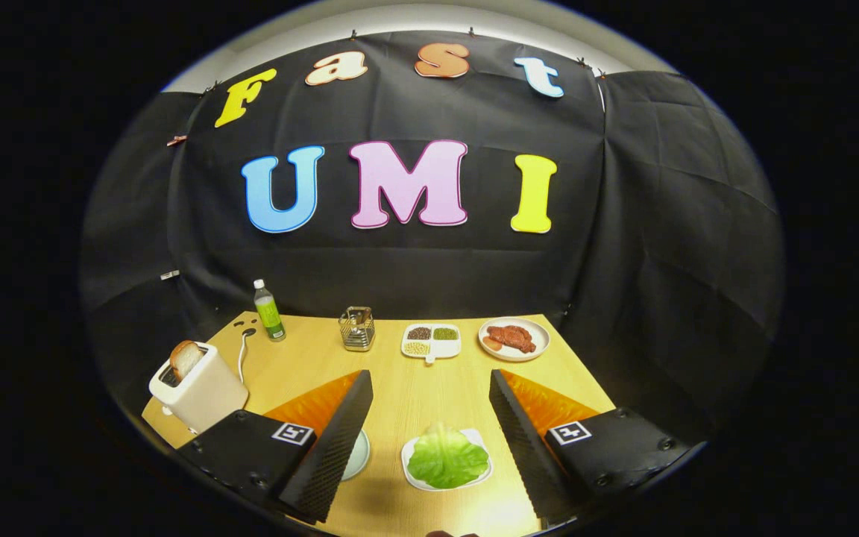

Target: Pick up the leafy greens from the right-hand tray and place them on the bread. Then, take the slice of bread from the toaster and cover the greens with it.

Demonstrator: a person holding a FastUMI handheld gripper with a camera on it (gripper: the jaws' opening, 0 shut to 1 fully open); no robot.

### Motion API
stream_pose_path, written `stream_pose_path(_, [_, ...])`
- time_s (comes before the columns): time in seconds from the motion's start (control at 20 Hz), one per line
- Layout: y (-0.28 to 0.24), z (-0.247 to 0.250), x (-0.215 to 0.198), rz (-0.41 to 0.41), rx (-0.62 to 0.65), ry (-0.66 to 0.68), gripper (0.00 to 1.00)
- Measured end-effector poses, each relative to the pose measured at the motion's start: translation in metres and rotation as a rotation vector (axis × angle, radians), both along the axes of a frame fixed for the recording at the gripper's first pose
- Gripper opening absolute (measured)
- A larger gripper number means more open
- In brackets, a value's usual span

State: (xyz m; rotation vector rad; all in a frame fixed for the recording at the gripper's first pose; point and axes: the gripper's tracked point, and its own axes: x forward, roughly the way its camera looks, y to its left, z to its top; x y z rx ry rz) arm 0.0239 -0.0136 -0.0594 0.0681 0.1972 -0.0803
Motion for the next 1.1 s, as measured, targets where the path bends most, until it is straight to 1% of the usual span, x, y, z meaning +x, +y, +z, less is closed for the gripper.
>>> stream_pose_path(0.15, [-0.005, -0.023, 0.003, 0.002, 0.013, 0.057, 0.98])
stream_pose_path(0.35, [-0.014, -0.045, 0.01, -0.007, 0.062, 0.138, 0.98])
stream_pose_path(0.5, [-0.024, -0.07, 0.021, -0.003, 0.053, 0.203, 0.98])
stream_pose_path(0.9, [-0.037, -0.152, 0.045, 0.051, 0.04, 0.387, 0.98])
stream_pose_path(1.1, [-0.035, -0.195, 0.049, 0.077, 0.021, 0.457, 0.99])
